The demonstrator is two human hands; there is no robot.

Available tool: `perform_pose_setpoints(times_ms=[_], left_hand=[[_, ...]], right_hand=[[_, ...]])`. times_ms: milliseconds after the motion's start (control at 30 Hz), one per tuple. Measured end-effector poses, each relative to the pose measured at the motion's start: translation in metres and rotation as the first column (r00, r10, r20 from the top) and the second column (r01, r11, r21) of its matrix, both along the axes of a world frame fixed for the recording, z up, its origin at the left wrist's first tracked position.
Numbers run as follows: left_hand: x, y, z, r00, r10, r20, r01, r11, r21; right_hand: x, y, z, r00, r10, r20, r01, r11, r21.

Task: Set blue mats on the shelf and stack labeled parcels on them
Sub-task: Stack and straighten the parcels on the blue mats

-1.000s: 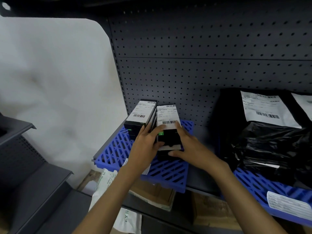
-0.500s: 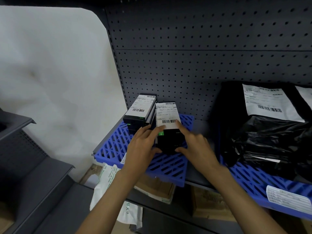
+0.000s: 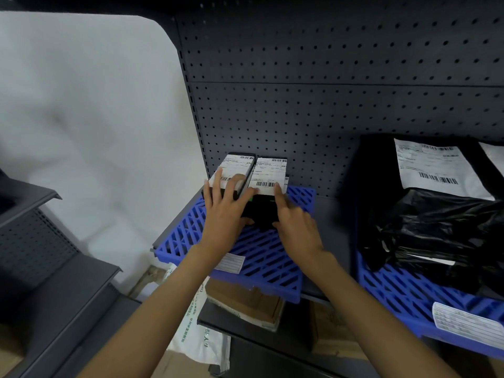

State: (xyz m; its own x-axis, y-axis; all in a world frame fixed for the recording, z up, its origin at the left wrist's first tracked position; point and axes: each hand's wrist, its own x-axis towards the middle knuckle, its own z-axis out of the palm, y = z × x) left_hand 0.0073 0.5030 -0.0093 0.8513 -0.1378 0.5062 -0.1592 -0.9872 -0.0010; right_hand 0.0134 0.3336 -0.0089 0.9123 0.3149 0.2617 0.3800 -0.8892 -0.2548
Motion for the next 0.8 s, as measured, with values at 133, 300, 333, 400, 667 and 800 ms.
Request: perform_pose_setpoints(times_ms=[133, 300, 333, 400, 667, 800], left_hand=[[0.004, 0.020, 0.010, 0.996, -0.052, -0.068, 0.047, 0.997, -0.065], [0.008, 0.048, 0.022, 0.983, -0.068, -0.170, -0.024, 0.873, -0.487], [0.009, 0.050, 0.021, 0.971, -0.102, -0.218, -0.046, 0.809, -0.585], [0.010, 0.051, 0.018, 0.946, -0.161, -0.282, -0.090, 0.705, -0.704], [0.012, 0.043, 0.013, 0.957, -0.196, -0.214, -0.068, 0.567, -0.821], [0.015, 0.054, 0.012, 0.942, -0.206, -0.265, -0.099, 0.583, -0.806]], right_hand=[[0.002, -0.002, -0.001, 1.000, 0.004, -0.014, -0.004, 1.000, 0.024], [0.002, -0.002, -0.001, 0.999, -0.004, -0.037, 0.008, 0.992, 0.129], [0.003, -0.001, -0.002, 0.999, -0.001, -0.043, 0.008, 0.989, 0.149], [0.004, 0.002, -0.005, 0.998, 0.018, -0.055, -0.008, 0.983, 0.182], [0.010, 0.002, -0.010, 0.990, 0.087, -0.112, -0.048, 0.948, 0.314], [0.009, -0.008, -0.006, 0.948, 0.271, -0.168, -0.116, 0.784, 0.610]])
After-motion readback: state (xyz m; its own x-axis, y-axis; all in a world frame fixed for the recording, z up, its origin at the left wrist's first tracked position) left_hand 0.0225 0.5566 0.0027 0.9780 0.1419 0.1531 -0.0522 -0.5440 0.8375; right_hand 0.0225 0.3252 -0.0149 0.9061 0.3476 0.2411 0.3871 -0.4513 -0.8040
